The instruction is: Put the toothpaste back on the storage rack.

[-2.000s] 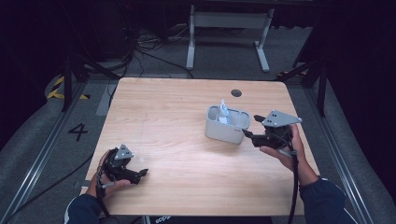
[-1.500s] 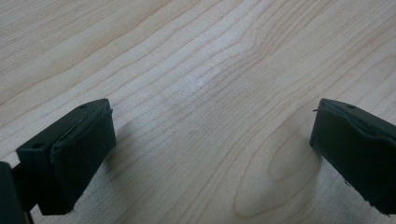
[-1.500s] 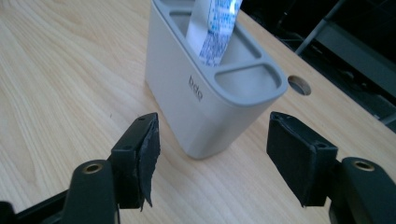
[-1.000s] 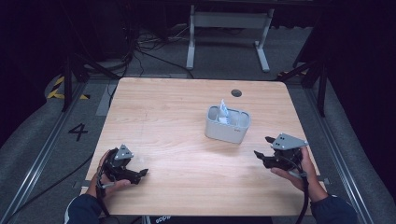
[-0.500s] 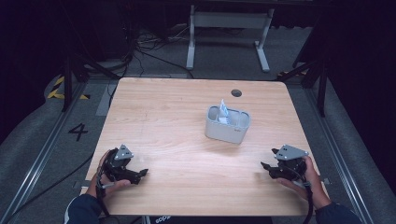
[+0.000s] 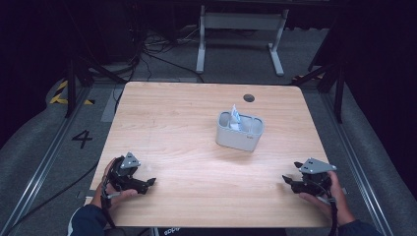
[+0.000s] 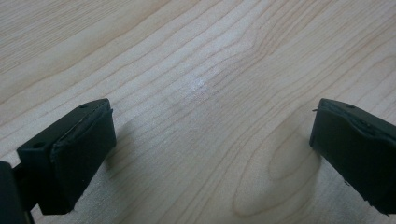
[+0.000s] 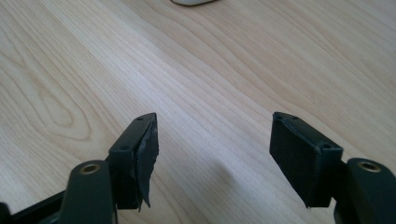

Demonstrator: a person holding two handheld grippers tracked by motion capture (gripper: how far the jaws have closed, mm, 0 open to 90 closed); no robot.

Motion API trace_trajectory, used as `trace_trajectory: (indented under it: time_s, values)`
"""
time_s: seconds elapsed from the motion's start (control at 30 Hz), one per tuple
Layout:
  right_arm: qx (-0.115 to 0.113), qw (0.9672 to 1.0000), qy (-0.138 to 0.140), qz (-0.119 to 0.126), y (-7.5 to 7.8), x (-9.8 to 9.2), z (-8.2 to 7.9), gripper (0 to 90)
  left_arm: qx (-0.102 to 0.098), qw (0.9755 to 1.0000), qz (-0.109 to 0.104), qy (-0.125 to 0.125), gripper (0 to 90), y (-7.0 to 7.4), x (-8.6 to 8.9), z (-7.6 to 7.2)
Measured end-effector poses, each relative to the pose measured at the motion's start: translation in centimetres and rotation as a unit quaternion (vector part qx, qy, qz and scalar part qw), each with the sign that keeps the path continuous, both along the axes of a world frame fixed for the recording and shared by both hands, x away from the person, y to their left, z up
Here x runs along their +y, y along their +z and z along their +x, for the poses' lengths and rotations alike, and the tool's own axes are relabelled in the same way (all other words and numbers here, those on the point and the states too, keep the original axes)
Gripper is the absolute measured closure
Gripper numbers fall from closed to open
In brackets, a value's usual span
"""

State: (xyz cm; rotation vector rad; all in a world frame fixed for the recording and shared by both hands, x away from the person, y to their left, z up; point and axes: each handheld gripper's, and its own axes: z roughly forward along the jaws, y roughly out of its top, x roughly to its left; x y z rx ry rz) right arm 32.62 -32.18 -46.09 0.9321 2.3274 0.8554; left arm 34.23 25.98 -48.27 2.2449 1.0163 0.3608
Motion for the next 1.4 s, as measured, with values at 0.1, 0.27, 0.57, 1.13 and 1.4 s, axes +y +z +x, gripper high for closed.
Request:
trace_trajectory:
  time_s: [0.1, 0.27, 0.57, 1.13, 1.4]
  values:
    - [0.003, 0.9999, -0.009, 0.008, -0.4, -1.1, -0.2, 33.4, 0.0, 1.0, 0.0, 0.0, 0.8, 0.0, 0.0, 0.0]
    - [0.019, 0.9992, -0.023, 0.027, -1.0, -2.5, -0.6, 31.8, 0.0, 1.0, 0.0, 0.0, 0.8, 0.0, 0.0, 0.0]
    - [0.047, 0.993, -0.043, 0.099, -2.5, -4.9, -1.0, 27.4, 0.0, 1.0, 0.0, 0.0, 0.8, 0.0, 0.0, 0.0]
    - [0.047, 0.9931, -0.045, 0.097, -2.5, -5.0, -1.0, 25.7, 0.001, 1.0, -0.003, 0.002, 0.2, 0.0, -0.1, 0.1]
    - [0.048, 0.993, -0.045, 0.099, -2.6, -5.0, -0.9, 25.4, 0.001, 1.0, -0.003, 0.001, 0.2, 0.0, -0.1, 0.1]
